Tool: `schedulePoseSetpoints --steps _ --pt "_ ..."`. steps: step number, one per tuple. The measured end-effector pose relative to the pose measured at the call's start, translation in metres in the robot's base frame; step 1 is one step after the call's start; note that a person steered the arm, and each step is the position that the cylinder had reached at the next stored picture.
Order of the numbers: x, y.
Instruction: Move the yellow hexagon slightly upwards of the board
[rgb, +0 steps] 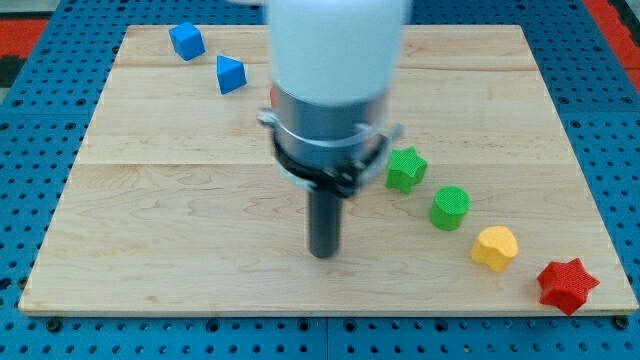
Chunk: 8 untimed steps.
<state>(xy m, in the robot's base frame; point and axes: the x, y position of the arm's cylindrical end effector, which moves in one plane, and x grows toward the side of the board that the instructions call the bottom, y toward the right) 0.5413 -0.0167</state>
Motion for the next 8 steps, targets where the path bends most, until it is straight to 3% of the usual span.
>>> schedulePoseSetpoints --steps 2,5,6,8 --pt "-0.091 -0.007" --pt "-0.187 0.142" --pt "-0.171 0.246" --pt "-0.044 0.36"
